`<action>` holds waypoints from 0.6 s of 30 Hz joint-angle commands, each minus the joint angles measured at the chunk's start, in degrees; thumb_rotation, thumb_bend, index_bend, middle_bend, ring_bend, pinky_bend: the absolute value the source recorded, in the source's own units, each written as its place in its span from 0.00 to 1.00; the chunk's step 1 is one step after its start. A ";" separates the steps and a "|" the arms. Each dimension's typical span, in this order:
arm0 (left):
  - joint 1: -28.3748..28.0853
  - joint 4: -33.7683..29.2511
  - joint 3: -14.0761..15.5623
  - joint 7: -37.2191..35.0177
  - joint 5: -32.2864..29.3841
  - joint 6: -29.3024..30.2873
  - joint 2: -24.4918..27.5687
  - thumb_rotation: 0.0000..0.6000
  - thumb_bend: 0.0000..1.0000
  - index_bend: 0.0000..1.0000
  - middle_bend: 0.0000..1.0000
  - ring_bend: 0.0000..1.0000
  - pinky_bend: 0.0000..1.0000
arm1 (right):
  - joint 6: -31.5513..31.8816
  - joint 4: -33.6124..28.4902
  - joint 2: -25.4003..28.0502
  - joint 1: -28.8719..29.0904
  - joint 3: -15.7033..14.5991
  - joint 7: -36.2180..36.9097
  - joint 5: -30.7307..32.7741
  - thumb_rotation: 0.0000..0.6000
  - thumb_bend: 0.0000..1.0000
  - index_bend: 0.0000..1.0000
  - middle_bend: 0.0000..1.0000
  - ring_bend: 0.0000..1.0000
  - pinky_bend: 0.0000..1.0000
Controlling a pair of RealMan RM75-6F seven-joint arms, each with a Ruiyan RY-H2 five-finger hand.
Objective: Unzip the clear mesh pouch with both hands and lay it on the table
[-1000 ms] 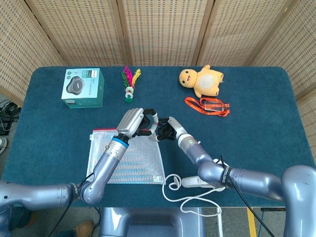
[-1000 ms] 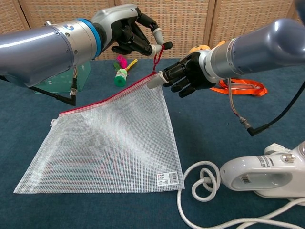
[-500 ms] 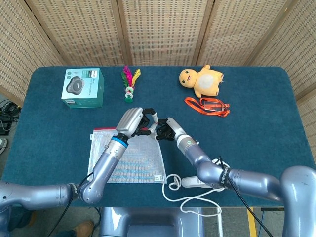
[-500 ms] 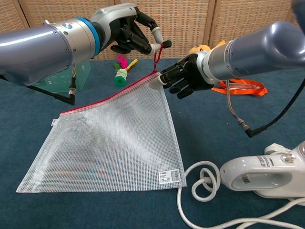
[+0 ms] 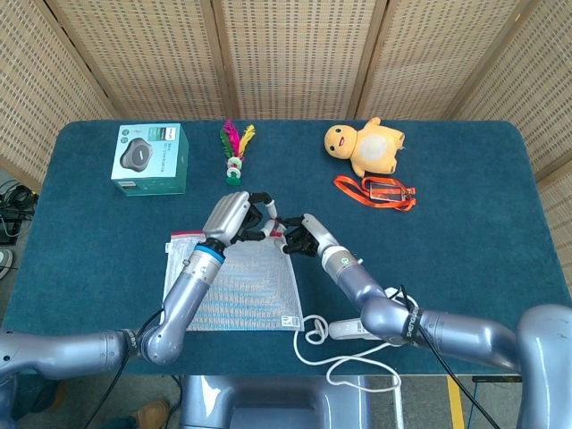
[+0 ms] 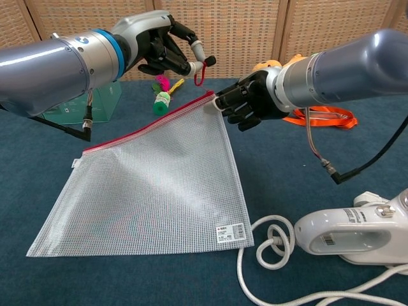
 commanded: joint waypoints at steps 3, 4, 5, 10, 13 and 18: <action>0.44 0.65 0.07 -0.36 -0.11 -0.29 0.53 1.00 0.70 0.91 1.00 0.98 1.00 | 0.56 -1.14 0.61 -1.47 1.18 0.77 -1.89 1.00 0.70 0.69 0.92 0.87 1.00; 0.58 0.84 0.12 -0.43 -0.21 -0.39 0.70 1.00 0.70 0.91 1.00 0.98 1.00 | 0.71 -1.45 0.78 -1.93 1.63 1.16 -2.46 1.00 0.70 0.69 0.92 0.87 1.00; 0.73 1.09 0.21 -0.43 -0.34 -0.42 0.85 1.00 0.70 0.91 1.00 0.98 1.00 | 0.83 -1.67 0.90 -2.28 1.98 1.47 -2.94 1.00 0.70 0.70 0.92 0.87 1.00; 1.55 2.14 0.62 -0.94 -0.77 -0.94 1.60 1.00 0.70 0.91 1.00 0.98 1.00 | 1.37 -2.59 1.29 -4.52 4.09 3.73 -5.90 1.00 0.71 0.71 0.93 0.88 1.00; 2.12 3.10 0.81 -1.52 -1.36 -1.42 1.95 1.00 0.70 0.91 1.00 0.98 1.00 | 0.69 -3.10 1.81 -5.74 5.36 5.18 -7.48 1.00 0.72 0.72 0.93 0.89 1.00; 3.28 5.16 1.15 -3.21 -1.51 -2.66 2.78 1.00 0.70 0.91 1.00 0.98 1.00 | -0.19 -4.07 2.85 -7.60 7.09 7.27 -9.94 1.00 0.72 0.72 0.93 0.89 1.00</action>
